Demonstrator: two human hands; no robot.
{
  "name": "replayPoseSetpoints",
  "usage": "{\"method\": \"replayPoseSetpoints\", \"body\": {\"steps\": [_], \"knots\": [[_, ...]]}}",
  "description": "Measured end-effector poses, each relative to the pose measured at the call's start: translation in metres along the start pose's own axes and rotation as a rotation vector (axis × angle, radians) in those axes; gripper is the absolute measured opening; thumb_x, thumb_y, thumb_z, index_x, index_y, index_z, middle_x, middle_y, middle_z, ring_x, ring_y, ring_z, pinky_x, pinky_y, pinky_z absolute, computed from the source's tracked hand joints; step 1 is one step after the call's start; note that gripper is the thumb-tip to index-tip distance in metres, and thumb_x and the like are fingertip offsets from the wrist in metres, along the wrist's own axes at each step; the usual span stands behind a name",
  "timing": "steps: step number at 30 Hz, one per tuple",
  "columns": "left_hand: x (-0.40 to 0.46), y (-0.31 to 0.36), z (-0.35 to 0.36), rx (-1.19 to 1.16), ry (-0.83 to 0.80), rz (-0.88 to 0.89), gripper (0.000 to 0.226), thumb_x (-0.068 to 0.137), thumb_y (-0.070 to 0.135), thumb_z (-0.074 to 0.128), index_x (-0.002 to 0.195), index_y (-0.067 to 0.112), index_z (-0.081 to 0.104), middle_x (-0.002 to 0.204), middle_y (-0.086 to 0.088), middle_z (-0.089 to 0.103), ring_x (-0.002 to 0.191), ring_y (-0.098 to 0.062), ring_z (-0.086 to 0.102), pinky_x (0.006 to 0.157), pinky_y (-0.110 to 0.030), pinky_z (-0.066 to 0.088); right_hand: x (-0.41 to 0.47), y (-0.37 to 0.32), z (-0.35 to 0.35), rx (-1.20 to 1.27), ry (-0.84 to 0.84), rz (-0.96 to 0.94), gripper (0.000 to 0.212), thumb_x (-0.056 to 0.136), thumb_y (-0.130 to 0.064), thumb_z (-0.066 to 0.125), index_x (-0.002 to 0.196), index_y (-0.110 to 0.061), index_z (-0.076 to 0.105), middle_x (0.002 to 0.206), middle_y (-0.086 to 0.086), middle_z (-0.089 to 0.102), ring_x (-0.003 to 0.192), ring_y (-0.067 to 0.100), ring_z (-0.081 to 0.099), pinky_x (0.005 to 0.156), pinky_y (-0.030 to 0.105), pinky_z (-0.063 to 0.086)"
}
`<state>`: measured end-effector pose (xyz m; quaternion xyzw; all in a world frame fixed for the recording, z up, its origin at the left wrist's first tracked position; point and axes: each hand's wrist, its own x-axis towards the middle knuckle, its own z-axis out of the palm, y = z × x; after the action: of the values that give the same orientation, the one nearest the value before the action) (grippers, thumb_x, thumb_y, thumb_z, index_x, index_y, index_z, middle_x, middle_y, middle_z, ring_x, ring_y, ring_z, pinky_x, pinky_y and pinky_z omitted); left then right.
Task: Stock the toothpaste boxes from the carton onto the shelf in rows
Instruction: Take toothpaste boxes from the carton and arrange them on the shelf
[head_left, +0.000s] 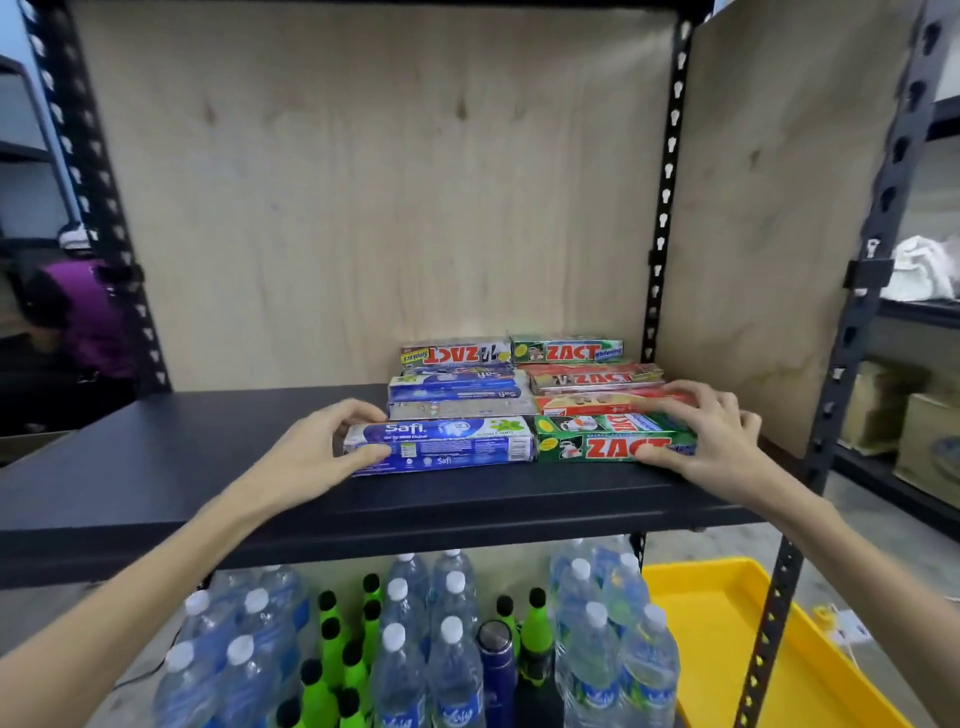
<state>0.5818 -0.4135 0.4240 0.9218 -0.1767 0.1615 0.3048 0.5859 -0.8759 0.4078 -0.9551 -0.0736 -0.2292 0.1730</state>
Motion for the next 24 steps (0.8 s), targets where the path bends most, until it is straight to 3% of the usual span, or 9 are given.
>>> {"method": "replayPoseSetpoints", "body": {"steps": [5, 11, 15, 19, 24], "knots": [[0.011, 0.003, 0.019, 0.005, 0.141, -0.001, 0.050, 0.079, 0.035, 0.084, 0.120, 0.035, 0.055, 0.110, 0.004, 0.051, 0.093, -0.009, 0.061, 0.083, -0.020, 0.050, 0.008, 0.009, 0.009, 0.017, 0.070, 0.057, 0.078, 0.078, -0.070, 0.066, 0.146, -0.045, 0.039, 0.149, -0.001, 0.032, 0.136, 0.024, 0.023, 0.111, 0.048, 0.017], [0.017, 0.006, 0.026, 0.044, 0.174, -0.045, 0.055, 0.073, 0.044, 0.086, 0.117, 0.031, 0.054, 0.107, 0.006, 0.052, 0.093, -0.009, 0.059, 0.082, -0.029, 0.052, 0.014, 0.012, 0.016, -0.011, 0.083, 0.084, 0.076, 0.081, -0.071, 0.062, 0.148, -0.043, 0.039, 0.149, 0.000, 0.038, 0.136, 0.024, 0.028, 0.110, 0.046, 0.018], [0.012, 0.006, 0.030, 0.059, 0.131, 0.007, 0.055, 0.077, 0.049, 0.081, 0.121, 0.034, 0.051, 0.117, 0.007, 0.048, 0.104, -0.002, 0.053, 0.094, -0.028, 0.046, 0.010, 0.008, 0.017, -0.044, 0.122, 0.098, 0.077, 0.082, -0.071, 0.062, 0.149, -0.039, 0.040, 0.149, 0.002, 0.040, 0.136, 0.027, 0.030, 0.109, 0.046, 0.020], [0.006, 0.009, 0.032, 0.076, 0.041, 0.003, 0.073, 0.078, 0.058, 0.075, 0.140, 0.040, 0.041, 0.135, 0.010, 0.036, 0.122, -0.002, 0.046, 0.105, -0.027, 0.040, 0.004, 0.004, 0.017, -0.044, 0.161, 0.076, 0.083, 0.078, -0.079, 0.058, 0.147, -0.036, 0.043, 0.147, 0.002, 0.042, 0.133, 0.026, 0.030, 0.106, 0.045, 0.022], [0.000, 0.011, 0.030, 0.099, 0.100, 0.004, 0.079, 0.078, 0.061, 0.075, 0.144, 0.039, 0.038, 0.140, 0.007, 0.035, 0.133, -0.011, 0.041, 0.111, -0.039, 0.041, -0.018, -0.008, 0.022, 0.036, 0.261, 0.055, 0.084, 0.077, -0.086, 0.053, 0.145, -0.038, 0.043, 0.144, -0.001, 0.040, 0.132, 0.023, 0.029, 0.104, 0.044, 0.023]]}}
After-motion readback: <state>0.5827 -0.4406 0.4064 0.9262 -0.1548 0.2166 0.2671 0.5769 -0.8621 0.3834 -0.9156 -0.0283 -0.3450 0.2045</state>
